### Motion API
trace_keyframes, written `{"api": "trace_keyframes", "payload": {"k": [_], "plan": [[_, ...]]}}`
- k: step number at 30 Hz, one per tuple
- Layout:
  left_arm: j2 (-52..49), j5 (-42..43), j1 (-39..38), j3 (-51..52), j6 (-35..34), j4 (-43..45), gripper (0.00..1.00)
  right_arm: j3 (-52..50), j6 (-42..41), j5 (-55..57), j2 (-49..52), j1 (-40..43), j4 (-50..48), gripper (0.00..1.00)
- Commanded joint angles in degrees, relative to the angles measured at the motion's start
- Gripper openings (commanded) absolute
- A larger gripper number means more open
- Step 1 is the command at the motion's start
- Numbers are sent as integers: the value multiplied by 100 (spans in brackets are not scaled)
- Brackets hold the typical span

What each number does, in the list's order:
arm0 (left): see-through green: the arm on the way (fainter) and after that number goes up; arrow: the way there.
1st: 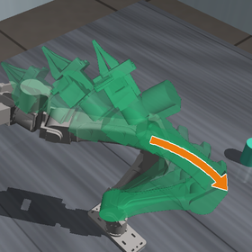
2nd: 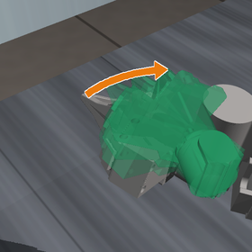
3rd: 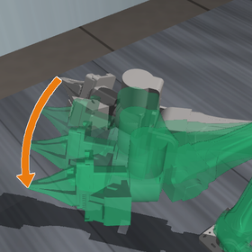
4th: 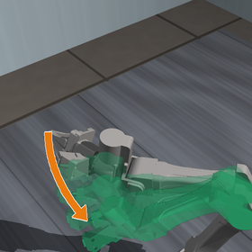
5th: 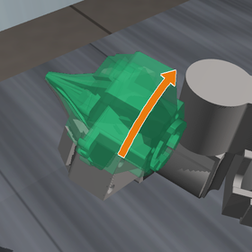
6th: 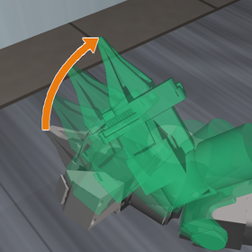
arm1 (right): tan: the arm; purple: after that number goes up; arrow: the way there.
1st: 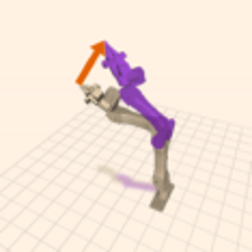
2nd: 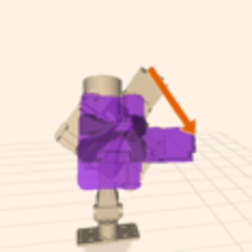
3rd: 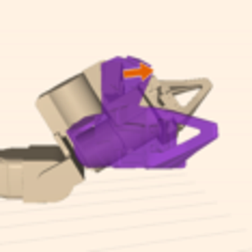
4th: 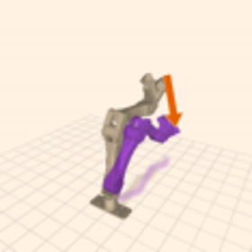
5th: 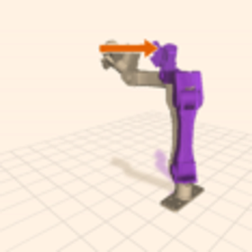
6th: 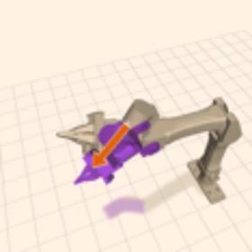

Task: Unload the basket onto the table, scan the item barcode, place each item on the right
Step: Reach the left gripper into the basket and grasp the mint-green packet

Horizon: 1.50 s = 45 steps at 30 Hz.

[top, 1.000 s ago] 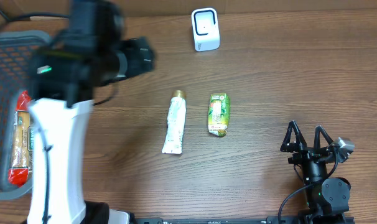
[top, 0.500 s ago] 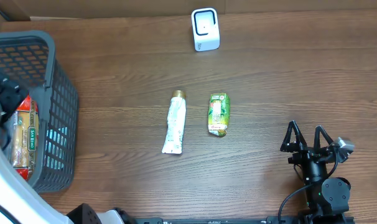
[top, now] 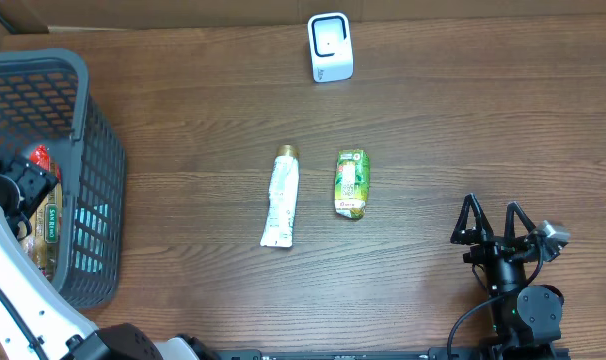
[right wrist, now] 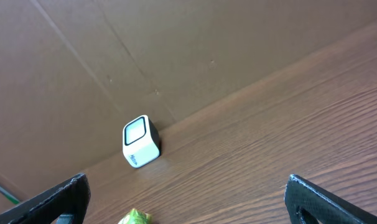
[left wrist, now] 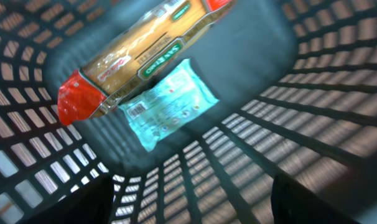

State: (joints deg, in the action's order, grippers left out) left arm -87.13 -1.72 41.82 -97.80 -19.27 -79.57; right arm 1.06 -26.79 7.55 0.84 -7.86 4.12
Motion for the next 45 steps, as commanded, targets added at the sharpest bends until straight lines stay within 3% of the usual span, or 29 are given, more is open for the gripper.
{"api": "trace_keyframes", "payload": {"k": [1, 10, 14, 24, 32, 43, 45], "plan": [[13, 164, 299, 444, 90, 208, 72, -59, 7, 35, -68, 22, -26, 100], [-7, 625, 439, 1786, 562, 1202, 79, -59, 7, 35, -68, 22, -26, 100], [-50, 623, 466, 2378, 560, 1812, 100, -59, 7, 35, -68, 22, -26, 100], [-297, 619, 466, 3180, 1427, 3062, 100, -59, 7, 35, -68, 22, -28, 100], [-1027, 623, 466, 3193, 2280, 3272, 97, -59, 7, 35, -68, 22, -28, 100], [-1639, 555, 466, 3193, 2358, 3482, 89, -59, 7, 35, -68, 22, -26, 100], [-1665, 560, 466, 3193, 2356, 3508, 84, -59, 7, 35, -68, 22, -26, 100]]}}
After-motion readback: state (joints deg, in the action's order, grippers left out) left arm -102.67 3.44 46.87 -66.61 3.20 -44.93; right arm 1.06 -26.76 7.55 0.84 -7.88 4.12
